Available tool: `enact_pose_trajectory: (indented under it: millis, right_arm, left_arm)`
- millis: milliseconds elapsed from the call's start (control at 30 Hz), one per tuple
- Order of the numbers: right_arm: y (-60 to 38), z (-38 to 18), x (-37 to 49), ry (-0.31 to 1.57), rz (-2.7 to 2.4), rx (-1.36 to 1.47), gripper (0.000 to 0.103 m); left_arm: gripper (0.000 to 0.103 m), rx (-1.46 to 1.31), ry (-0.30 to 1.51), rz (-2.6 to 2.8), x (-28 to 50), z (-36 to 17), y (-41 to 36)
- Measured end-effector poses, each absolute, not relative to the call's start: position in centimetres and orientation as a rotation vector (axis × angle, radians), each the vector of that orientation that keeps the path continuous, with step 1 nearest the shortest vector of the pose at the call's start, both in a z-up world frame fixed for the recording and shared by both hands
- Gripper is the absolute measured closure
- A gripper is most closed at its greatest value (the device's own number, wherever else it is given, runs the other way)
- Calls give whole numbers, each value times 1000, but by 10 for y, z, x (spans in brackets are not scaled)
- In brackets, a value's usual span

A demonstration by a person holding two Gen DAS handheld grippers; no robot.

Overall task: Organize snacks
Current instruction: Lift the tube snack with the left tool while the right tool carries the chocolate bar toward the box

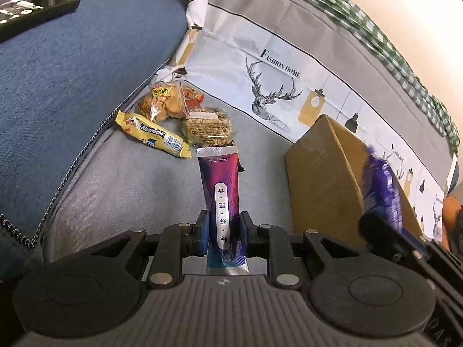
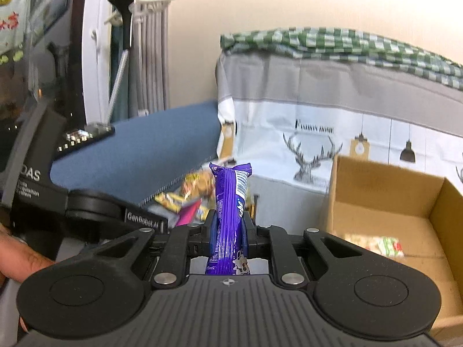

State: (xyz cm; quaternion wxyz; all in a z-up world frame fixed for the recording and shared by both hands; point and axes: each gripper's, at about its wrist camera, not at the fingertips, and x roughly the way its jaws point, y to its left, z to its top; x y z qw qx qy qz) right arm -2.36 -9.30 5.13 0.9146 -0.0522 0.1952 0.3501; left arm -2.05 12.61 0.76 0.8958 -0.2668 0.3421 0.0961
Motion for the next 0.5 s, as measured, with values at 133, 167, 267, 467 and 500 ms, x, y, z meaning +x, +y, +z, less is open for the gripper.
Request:
enact_pose_trajectory:
  millis: [133,167,267,467,500]
  right_arm:
    - [-104,61,-15,371,700,-60,86]
    - [-107,61,-12,370,691,-47,86]
    - [-122,66,2,371,634,6,86]
    - [-159,69,30,362,438,79,86]
    - [-167,69,37,367,391,92,86]
  left_arm:
    - [80,-596,723,217,-16,14,127]
    - [80,-601,721,218,-14,16,126]
    - [80,-606,715,209,-4,28,117]
    - [80,-559,679,127,34,61,76]
    - [80,-549,671,107,42,66,67]
